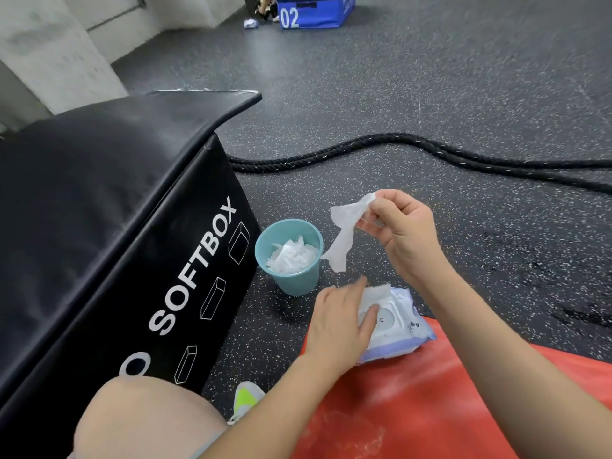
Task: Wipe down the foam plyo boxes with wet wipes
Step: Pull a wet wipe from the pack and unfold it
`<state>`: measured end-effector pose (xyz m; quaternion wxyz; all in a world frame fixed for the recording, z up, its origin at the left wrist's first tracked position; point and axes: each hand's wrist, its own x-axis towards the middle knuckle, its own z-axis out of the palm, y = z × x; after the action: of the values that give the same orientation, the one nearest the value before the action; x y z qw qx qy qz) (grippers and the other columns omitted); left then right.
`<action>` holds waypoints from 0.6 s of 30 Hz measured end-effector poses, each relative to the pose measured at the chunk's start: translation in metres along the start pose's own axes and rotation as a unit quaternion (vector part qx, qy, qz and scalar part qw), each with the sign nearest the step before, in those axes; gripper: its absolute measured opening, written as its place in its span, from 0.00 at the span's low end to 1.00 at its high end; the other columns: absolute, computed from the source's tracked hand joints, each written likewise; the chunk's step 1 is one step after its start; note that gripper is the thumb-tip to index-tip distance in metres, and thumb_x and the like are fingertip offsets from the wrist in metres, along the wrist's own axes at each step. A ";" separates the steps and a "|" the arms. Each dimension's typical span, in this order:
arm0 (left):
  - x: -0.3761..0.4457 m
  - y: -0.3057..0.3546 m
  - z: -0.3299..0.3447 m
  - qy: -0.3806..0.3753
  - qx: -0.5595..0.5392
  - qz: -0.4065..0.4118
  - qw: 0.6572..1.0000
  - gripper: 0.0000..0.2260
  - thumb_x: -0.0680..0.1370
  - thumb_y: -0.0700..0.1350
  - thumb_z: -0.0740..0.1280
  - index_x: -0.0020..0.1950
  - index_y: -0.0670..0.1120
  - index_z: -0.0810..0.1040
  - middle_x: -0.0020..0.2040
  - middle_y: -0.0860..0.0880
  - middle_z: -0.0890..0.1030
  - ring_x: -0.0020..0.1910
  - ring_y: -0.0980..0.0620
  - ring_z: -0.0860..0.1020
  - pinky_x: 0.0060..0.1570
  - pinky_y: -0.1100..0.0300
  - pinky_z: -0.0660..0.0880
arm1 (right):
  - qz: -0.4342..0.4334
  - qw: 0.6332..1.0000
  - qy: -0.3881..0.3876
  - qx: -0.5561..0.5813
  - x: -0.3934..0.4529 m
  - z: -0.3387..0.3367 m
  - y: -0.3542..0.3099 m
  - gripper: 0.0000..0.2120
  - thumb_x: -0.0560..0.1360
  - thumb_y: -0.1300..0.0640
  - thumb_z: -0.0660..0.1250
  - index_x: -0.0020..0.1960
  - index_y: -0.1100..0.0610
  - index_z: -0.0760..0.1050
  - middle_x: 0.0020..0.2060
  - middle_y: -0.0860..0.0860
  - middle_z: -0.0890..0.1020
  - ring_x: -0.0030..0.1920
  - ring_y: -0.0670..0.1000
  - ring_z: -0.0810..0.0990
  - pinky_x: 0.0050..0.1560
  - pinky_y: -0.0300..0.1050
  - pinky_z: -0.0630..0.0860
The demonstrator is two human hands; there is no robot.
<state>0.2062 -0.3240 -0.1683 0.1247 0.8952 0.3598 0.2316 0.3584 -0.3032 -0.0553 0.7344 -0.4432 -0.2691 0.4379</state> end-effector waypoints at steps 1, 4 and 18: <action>-0.001 0.002 -0.001 -0.010 -0.007 0.007 1.000 0.16 0.82 0.54 0.60 0.64 0.48 0.79 0.49 0.50 0.84 0.49 0.48 0.78 0.57 0.52 0.71 | 0.005 1.000 -0.002 -0.001 0.000 0.001 0.001 0.05 0.73 0.69 0.68 0.42 0.60 0.79 0.34 0.55 0.78 0.36 0.50 0.78 0.47 0.50 0.80; -0.007 0.003 0.006 -0.101 -0.039 -0.017 0.994 0.13 0.81 0.51 0.60 0.50 0.49 0.83 0.45 0.49 0.84 0.47 0.44 0.80 0.51 0.49 0.75 | 0.015 1.000 -0.001 -0.006 0.000 0.003 0.006 0.06 0.75 0.70 0.67 0.43 0.62 0.77 0.33 0.53 0.80 0.34 0.48 0.81 0.46 0.49 0.81; 0.019 0.026 0.017 -0.262 0.029 -0.165 0.950 0.10 0.78 0.38 0.65 0.59 0.43 0.79 0.61 0.43 0.75 0.63 0.43 0.71 0.56 0.50 0.69 | 0.061 0.998 0.010 -0.027 -0.008 0.008 0.032 0.05 0.76 0.71 0.66 0.45 0.64 0.77 0.31 0.52 0.79 0.33 0.47 0.78 0.46 0.48 0.81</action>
<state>0.2419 -0.3298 -0.1662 0.2247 0.8559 0.4636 -0.0454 0.3357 -0.3003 -0.0798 0.6968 -0.4830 -0.2460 0.4697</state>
